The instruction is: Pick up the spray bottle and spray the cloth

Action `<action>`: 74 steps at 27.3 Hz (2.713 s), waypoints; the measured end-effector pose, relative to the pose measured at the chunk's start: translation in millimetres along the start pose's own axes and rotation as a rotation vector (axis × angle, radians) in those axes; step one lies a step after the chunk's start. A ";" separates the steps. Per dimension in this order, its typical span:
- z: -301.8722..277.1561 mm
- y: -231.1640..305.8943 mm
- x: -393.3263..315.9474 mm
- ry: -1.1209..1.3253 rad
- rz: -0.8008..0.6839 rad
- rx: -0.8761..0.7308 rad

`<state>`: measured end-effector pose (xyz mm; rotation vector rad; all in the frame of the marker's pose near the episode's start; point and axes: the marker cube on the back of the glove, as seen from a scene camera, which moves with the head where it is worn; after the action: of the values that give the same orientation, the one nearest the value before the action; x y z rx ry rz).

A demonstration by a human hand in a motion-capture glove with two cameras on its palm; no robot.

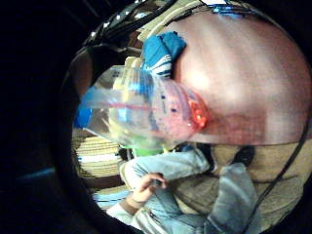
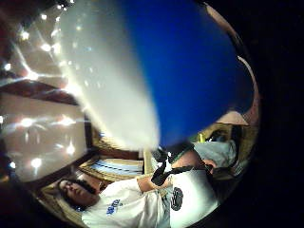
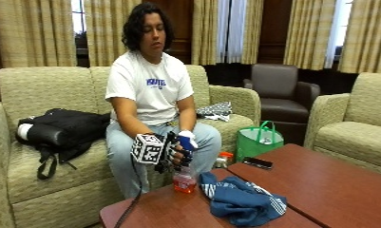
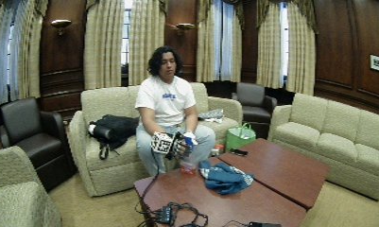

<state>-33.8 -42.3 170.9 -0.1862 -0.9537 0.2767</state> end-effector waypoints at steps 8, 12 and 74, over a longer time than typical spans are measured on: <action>12.7 -17.0 3.0 -0.062 -0.003 0.026; 19.9 -23.3 1.9 -0.067 -0.028 0.054; 12.6 -9.1 5.6 -0.038 -0.104 -0.013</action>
<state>-39.8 -48.8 184.9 -0.1430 -1.0000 0.1788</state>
